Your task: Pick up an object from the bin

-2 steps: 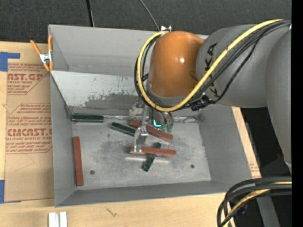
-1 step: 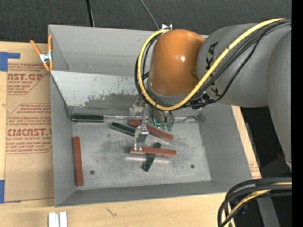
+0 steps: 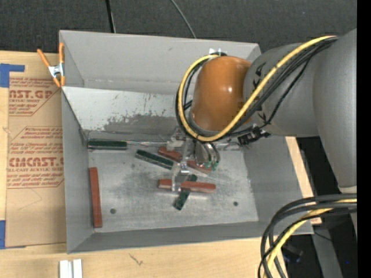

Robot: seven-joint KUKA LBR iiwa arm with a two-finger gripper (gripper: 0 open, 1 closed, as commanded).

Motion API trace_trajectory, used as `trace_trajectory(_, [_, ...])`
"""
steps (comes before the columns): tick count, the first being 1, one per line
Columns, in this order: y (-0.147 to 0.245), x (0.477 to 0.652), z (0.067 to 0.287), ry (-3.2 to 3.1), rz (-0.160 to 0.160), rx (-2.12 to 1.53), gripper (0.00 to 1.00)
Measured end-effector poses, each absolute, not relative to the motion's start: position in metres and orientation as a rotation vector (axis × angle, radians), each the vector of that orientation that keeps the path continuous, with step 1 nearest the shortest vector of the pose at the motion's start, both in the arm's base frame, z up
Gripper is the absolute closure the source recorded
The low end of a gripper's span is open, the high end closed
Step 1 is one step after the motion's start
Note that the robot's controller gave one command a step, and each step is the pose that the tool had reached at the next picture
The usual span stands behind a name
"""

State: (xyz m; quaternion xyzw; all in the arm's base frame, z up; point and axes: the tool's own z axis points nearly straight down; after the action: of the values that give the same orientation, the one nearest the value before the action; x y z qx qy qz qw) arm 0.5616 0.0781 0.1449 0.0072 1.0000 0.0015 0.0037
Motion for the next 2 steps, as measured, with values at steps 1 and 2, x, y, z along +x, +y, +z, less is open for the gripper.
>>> trace_trajectory(1, [0.0576,0.5619,0.0865,3.141,0.001,-0.043,1.0])
trace_trajectory(2, [0.0576,0.5619,0.0865,3.141,0.002,-0.043,1.0])
